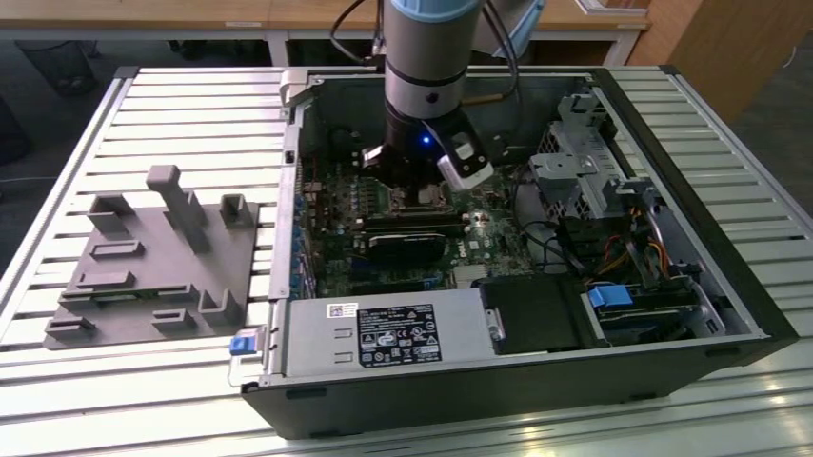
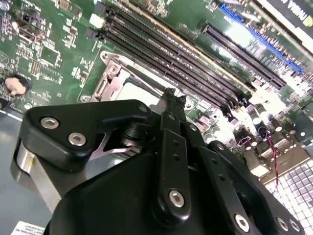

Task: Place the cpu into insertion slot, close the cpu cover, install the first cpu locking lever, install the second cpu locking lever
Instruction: 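Install the second cpu locking lever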

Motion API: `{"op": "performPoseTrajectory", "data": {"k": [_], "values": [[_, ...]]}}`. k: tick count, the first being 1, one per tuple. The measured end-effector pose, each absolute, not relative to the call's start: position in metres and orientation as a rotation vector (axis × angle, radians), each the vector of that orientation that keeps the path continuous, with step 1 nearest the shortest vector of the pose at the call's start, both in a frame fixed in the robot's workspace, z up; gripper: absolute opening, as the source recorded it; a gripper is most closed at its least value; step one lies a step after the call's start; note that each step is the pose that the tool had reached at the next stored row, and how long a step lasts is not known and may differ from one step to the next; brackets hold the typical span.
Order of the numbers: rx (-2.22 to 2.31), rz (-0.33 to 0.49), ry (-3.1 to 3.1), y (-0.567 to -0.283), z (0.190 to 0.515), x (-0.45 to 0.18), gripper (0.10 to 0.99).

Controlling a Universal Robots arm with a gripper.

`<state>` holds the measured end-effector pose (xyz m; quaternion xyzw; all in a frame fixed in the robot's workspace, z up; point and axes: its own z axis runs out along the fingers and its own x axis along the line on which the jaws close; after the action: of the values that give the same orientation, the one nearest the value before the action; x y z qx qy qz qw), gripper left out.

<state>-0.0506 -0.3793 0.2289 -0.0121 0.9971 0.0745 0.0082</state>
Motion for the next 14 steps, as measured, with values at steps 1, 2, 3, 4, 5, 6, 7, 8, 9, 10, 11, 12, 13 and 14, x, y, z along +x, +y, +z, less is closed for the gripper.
{"op": "performPoseTrajectory", "data": {"k": [1, 2, 3, 4, 5, 6, 7, 8, 9, 10, 11, 12, 13, 14], "values": [[-0.037, 0.242, 3.116, -0.3796, 0.2287, -0.0513, 0.106], [-0.037, 0.246, 3.115, -0.3799, 0.2286, -0.0521, 0.106], [-0.036, 0.249, 3.115, -0.3805, 0.2284, -0.0529, 0.106], [-0.036, 0.25, 3.115, -0.3812, 0.2281, -0.0533, 0.106], [-0.034, 0.25, 3.115, -0.3819, 0.2279, -0.0535, 0.106], [-0.029, 0.25, 3.114, -0.3825, 0.2276, -0.0537, 0.106], [-0.021, 0.25, 3.114, -0.3827, 0.2273, -0.0537, 0.106], [-0.015, 0.25, 3.114, -0.3832, 0.2271, -0.0538, 0.106], [-0.01, 0.25, 3.114, -0.3838, 0.2268, -0.0538, 0.106], [-0.008, 0.252, 3.113, -0.3848, 0.2265, -0.0539, 0.106], [-0.007, 0.254, 3.113, -0.3856, 0.2263, -0.0551, 0.106], [-0.007, 0.258, 3.113, -0.3862, 0.226, -0.0567, 0.106], [-0.007, 0.26, 3.113, -0.3867, 0.2257, -0.0585, 0.106], [-0.007, 0.263, 3.113, -0.3871, 0.2252, -0.06, 0.106]]}}
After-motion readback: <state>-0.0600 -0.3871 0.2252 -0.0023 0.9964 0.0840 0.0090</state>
